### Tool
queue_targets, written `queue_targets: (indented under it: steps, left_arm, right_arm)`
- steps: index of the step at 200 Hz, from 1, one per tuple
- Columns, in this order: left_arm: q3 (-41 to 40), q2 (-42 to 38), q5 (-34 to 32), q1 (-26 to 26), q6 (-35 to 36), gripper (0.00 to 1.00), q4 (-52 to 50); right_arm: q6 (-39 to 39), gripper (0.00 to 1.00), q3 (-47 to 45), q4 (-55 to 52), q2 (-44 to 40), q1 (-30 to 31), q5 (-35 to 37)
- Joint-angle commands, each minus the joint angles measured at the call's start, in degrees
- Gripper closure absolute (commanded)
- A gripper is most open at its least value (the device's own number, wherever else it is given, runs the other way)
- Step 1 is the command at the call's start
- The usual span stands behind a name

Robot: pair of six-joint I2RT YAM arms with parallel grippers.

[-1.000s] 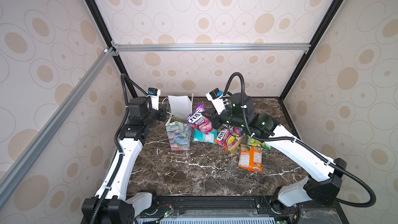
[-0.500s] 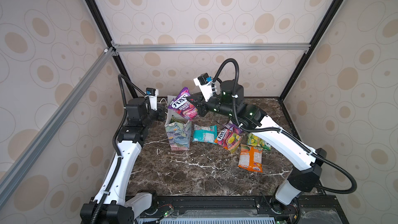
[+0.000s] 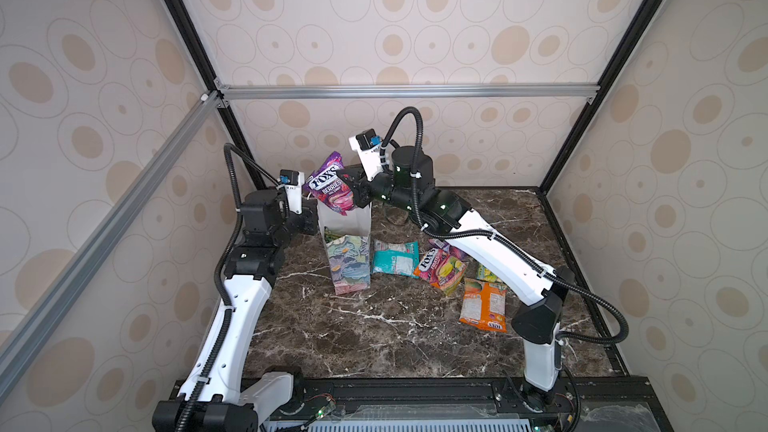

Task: Place the snacks into the paper bag
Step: Place the snack in the paper bag.

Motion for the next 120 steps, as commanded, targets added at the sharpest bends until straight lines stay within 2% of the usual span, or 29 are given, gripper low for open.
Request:
queue_targets:
  steps: [1,65,120]
  left_arm:
    - [1.46,-0.8,-0.39,-0.05,1.19,1.0,-0.16]
    - [1.46,-0.58,-0.7,0.11,1.19,1.0,-0.16]
    - [1.37,-0.38,-0.94,0.17,1.11,1.0,-0.07]
  right_arm:
    - [-1.04,1.0,2.46,1.01,0.67,0.26,3.44]
    - [-1.84,1.0,3.55,-5.41,3.36,0.35,8.49]
    - [-5.42,1.0,3.09,-8.01,5.35,2.8,14.82]
